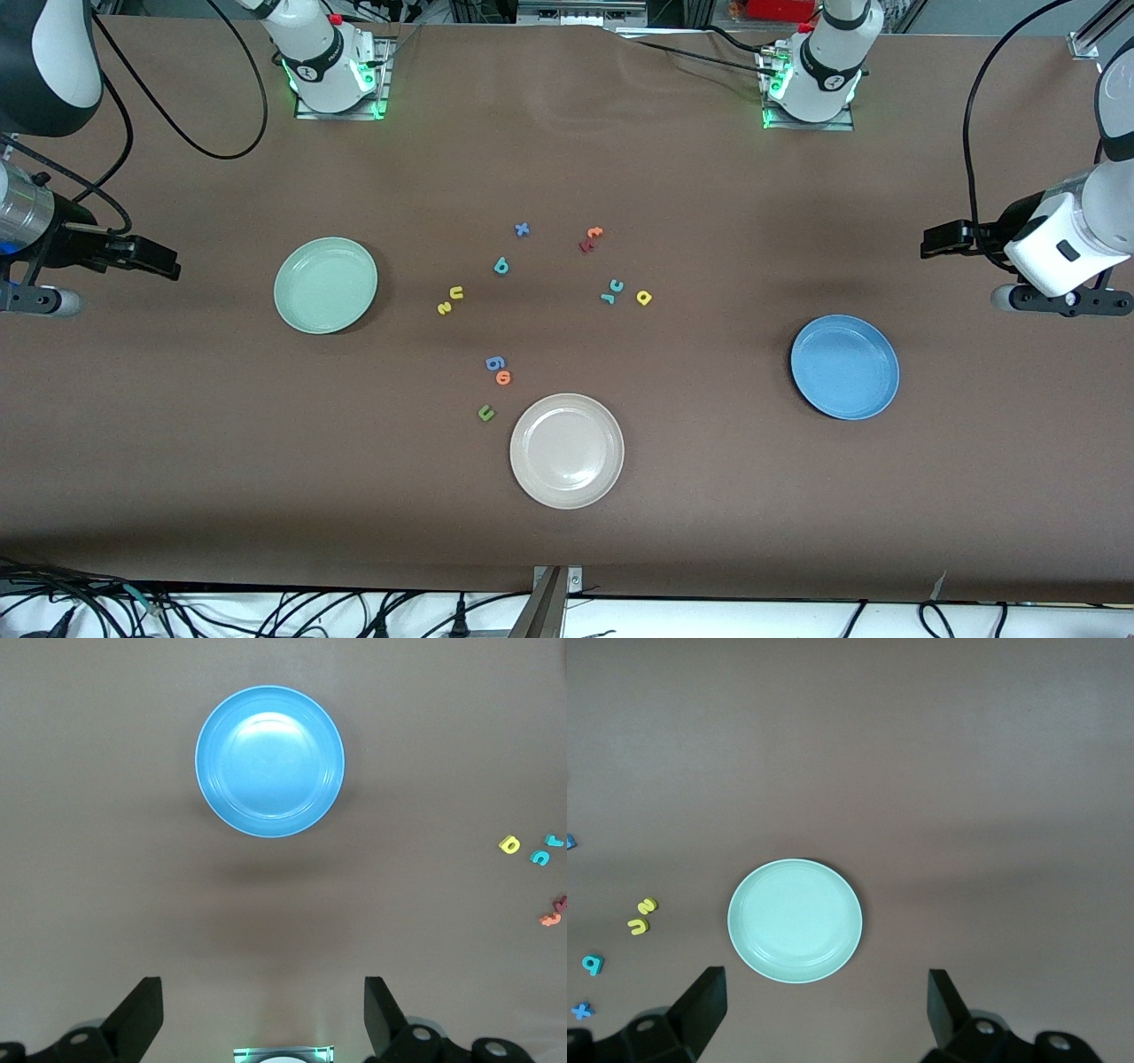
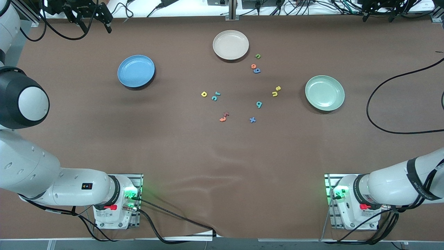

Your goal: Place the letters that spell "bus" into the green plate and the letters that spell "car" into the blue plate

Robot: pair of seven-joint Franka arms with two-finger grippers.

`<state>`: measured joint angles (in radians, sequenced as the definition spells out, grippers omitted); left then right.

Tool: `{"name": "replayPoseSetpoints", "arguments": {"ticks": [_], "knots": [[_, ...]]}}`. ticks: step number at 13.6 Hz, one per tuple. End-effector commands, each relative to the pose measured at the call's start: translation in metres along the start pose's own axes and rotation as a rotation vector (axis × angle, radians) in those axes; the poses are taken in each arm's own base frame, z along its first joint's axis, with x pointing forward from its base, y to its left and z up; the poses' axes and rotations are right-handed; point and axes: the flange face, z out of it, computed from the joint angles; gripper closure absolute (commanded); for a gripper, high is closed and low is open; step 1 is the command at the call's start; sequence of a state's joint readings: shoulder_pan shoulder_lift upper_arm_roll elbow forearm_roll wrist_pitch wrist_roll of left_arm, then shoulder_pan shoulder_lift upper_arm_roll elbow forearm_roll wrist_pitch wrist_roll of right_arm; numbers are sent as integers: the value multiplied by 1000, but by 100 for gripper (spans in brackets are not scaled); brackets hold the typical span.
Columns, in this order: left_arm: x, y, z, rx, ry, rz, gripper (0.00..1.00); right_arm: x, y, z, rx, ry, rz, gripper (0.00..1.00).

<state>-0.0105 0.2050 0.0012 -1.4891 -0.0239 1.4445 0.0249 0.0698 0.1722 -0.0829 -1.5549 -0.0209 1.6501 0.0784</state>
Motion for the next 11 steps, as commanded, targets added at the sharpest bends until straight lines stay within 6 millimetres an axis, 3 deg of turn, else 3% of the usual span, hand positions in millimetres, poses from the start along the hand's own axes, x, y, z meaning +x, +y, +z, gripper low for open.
{"name": "replayPoseSetpoints", "arguments": {"ticks": [1,11], "knots": [[0,-2,-4,20,-6,0,0,-4,2,-7,-4,7,8,0],[0,-4,-4,20,-7,-3,0,-4,2,-7,-4,7,20,0]]}}
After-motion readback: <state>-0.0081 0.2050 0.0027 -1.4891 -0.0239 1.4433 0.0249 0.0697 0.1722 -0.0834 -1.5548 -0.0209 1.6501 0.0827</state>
